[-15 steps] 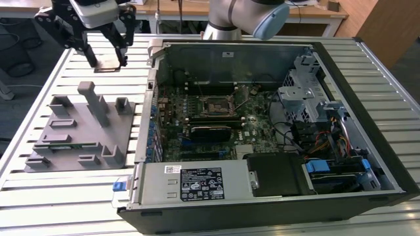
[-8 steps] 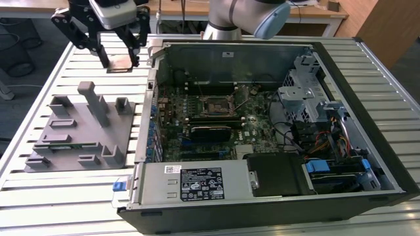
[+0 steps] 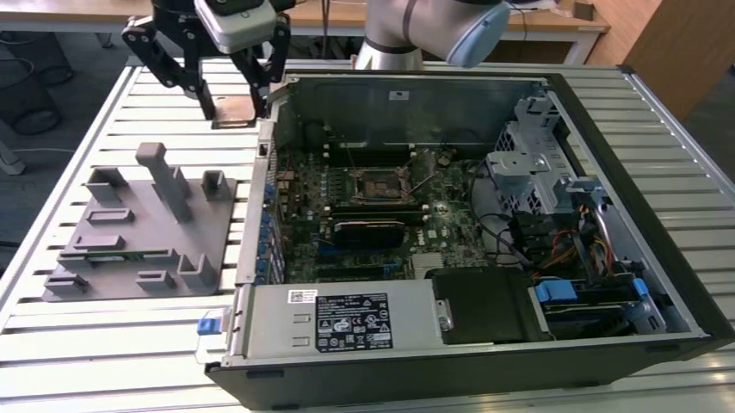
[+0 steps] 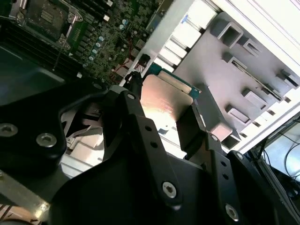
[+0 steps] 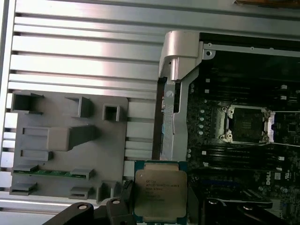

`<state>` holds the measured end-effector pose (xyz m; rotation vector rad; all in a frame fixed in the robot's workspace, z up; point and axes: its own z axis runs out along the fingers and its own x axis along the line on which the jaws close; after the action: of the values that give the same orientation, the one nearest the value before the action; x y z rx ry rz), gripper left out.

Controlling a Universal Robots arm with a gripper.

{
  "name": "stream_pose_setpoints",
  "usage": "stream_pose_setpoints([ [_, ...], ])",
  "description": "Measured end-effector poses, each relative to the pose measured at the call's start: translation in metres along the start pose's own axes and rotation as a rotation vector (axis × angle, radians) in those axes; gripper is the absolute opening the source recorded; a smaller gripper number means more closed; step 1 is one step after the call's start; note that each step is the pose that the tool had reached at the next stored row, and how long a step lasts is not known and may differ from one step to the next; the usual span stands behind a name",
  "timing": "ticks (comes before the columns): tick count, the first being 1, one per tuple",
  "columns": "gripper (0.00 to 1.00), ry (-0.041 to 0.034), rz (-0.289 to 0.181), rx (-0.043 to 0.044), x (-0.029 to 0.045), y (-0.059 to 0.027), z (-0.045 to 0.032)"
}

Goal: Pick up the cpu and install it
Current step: 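Pick up the cpu and move it towards the insertion slot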

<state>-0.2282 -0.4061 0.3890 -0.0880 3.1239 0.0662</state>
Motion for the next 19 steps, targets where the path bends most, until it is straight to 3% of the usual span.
stream_pose_setpoints([
  [10, 0.54, 0.0001, 0.0, 0.0, -0.03, -0.0017, 0.0011],
  [19, 0.54, 0.0001, 0.0, 0.0, -0.0482, -0.0028, 0.0015],
])
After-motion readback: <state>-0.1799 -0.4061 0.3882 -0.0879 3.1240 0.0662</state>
